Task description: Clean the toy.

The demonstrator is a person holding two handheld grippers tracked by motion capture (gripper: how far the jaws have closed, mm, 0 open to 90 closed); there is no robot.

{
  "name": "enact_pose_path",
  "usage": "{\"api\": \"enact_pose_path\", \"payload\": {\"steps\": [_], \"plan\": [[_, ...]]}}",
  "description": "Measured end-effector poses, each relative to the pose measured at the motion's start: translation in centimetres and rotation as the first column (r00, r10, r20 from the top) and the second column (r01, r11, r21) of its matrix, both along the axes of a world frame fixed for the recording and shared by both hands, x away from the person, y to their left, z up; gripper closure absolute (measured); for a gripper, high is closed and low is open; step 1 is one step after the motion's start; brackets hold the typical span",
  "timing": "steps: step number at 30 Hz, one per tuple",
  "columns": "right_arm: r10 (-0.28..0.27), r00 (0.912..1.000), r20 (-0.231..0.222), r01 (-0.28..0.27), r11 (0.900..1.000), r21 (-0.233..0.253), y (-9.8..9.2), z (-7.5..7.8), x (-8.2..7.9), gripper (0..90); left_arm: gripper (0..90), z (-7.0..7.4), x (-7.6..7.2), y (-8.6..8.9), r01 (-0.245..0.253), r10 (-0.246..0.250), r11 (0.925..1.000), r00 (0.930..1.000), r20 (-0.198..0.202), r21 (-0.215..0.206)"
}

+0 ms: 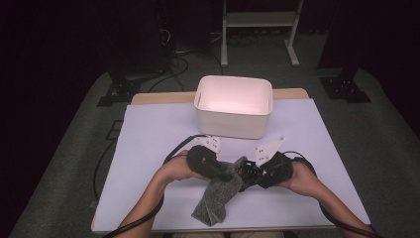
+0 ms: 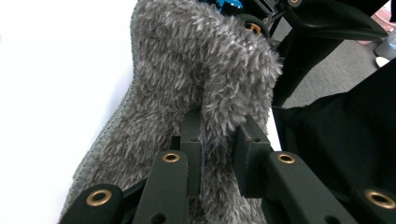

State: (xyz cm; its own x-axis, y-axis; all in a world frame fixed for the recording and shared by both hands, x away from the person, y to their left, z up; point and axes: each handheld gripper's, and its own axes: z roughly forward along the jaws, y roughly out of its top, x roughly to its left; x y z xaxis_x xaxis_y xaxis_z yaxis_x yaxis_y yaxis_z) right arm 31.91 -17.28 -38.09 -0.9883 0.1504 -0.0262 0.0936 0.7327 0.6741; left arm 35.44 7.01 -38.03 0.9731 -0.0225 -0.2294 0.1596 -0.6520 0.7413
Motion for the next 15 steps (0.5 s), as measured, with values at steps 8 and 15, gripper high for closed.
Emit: {"api": "enact_pose_path", "payload": {"steps": [8, 15], "plan": [[0.01, 0.9999, 0.002, -0.01, 0.996, 0.09, 1.1, -0.5, 0.3, 56.4, 77.0, 1.3, 0.1, 1.8, -0.027, 0.026, 0.9993, 0.9995, 0.018, 0.026], [0.033, 0.9993, 0.015, -0.035, 0.984, 0.174, 5.1, -1.2, 1.3, 56.3, 77.0, 4.0, 0.0, 4.9, -0.077, 0.072, 0.9944, 0.9953, 0.064, 0.073]]}}
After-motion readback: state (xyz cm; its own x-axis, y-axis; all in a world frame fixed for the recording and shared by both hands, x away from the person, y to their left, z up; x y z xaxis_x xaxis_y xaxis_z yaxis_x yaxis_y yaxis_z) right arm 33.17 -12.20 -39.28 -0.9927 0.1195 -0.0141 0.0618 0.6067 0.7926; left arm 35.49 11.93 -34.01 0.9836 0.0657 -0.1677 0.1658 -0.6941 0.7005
